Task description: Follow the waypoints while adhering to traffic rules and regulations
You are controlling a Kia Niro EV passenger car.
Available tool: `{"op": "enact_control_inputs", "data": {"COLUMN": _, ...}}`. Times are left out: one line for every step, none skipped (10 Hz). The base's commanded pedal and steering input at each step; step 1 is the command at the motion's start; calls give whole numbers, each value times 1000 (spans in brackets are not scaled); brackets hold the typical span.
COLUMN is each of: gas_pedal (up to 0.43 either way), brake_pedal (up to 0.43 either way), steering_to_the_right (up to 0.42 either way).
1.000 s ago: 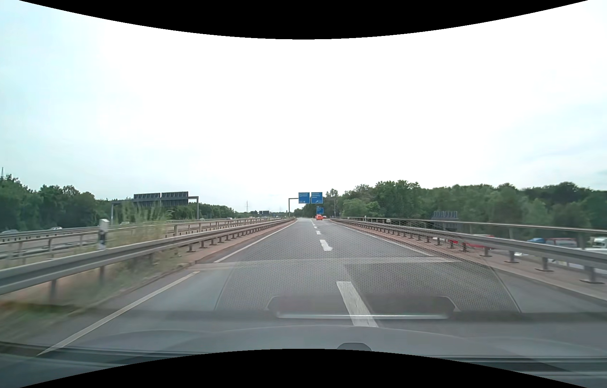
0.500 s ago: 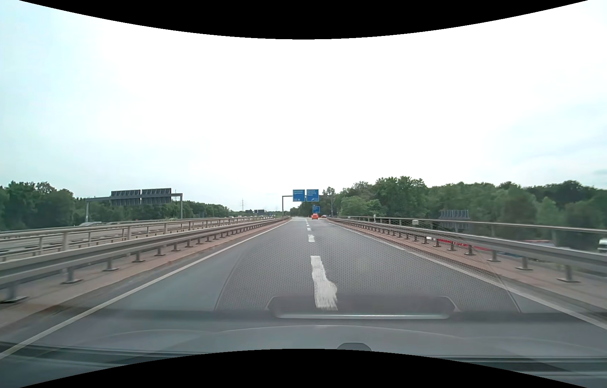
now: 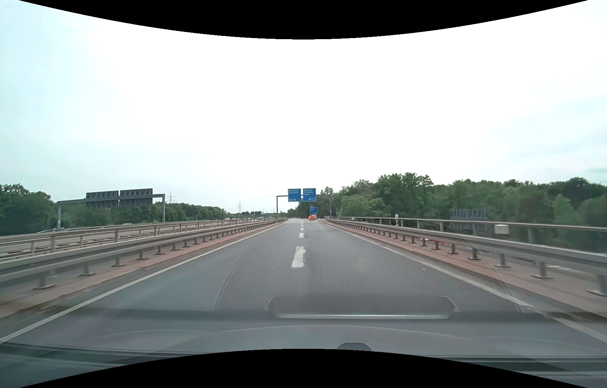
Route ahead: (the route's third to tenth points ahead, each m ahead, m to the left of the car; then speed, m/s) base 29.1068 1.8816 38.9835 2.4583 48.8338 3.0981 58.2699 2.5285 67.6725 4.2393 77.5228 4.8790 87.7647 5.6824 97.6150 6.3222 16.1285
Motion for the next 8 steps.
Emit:
{"op": "enact_control_inputs", "data": {"gas_pedal": 0, "brake_pedal": 0, "steering_to_the_right": -4}}
{"op": "enact_control_inputs", "data": {"gas_pedal": 0, "brake_pedal": 0, "steering_to_the_right": -6}}
{"op": "enact_control_inputs", "data": {"gas_pedal": 0, "brake_pedal": 0, "steering_to_the_right": -8}}
{"op": "enact_control_inputs", "data": {"gas_pedal": 0, "brake_pedal": 0, "steering_to_the_right": -10}}
{"op": "enact_control_inputs", "data": {"gas_pedal": 0, "brake_pedal": 0, "steering_to_the_right": -11}}
{"op": "enact_control_inputs", "data": {"gas_pedal": 0, "brake_pedal": 0, "steering_to_the_right": -14}}
{"op": "enact_control_inputs", "data": {"gas_pedal": 0, "brake_pedal": 0, "steering_to_the_right": -15}}
{"op": "enact_control_inputs", "data": {"gas_pedal": 0, "brake_pedal": 0, "steering_to_the_right": -16}}
